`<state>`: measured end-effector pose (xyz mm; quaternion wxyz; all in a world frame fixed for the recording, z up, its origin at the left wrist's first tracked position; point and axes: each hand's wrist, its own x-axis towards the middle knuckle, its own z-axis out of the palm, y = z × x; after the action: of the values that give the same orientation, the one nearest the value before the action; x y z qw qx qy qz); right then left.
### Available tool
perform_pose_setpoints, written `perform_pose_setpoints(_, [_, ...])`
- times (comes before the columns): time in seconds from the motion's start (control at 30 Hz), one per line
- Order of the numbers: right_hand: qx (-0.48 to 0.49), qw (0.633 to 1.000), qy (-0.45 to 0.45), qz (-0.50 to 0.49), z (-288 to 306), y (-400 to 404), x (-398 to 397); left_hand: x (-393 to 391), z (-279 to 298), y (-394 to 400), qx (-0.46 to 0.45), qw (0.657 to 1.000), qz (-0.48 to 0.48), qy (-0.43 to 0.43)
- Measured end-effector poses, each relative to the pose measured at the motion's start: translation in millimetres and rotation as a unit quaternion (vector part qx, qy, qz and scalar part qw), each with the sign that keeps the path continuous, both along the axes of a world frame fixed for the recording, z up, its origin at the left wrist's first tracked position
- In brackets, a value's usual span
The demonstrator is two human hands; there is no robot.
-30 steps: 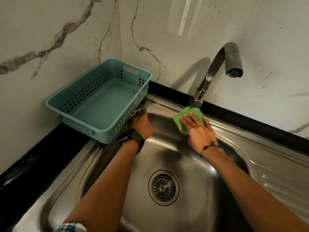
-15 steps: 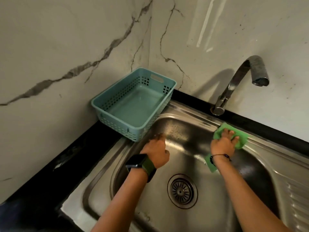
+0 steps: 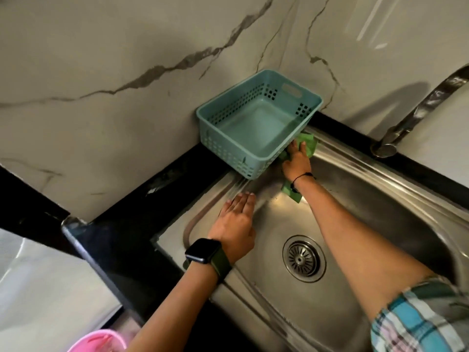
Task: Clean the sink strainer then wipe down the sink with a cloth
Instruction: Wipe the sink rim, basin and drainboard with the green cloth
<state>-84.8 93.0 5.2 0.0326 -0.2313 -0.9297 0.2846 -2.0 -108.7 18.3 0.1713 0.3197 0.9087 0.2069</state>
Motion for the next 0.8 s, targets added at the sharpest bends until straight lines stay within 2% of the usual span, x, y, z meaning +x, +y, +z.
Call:
perform_pose_setpoints(0.13, [-0.026, 1.0, -0.014, 0.007, 3.1, -5.0, 6.2, -2.5, 2.1, -5.2, 0.064, 0.997, 0.026, -0.037])
perform_pose_setpoints(0.37, [0.028, 0.994, -0.097, 0.041, 27.4, -7.9, 6.4, -4.8, 16.9, -6.9, 0.1, 0.99, 0.063, -0.075])
perform_pose_setpoints(0.5, [-0.073, 0.996, -0.048, -0.011, 21.2, -24.6, 20.4, -7.3, 26.2, -1.9, 0.076, 0.992, 0.05, -0.089])
perform_pose_setpoints(0.63, [-0.232, 0.971, 0.038, -0.042, 8.6, -46.1, 37.7, -15.0, 32.9, -1.9, 0.055, 0.991, 0.068, -0.1])
perform_pose_setpoints(0.8, [-0.286, 0.957, 0.056, -0.008, -1.4, -75.1, 62.2, -28.9, 36.7, 3.8, 0.025, 0.997, 0.064, -0.038])
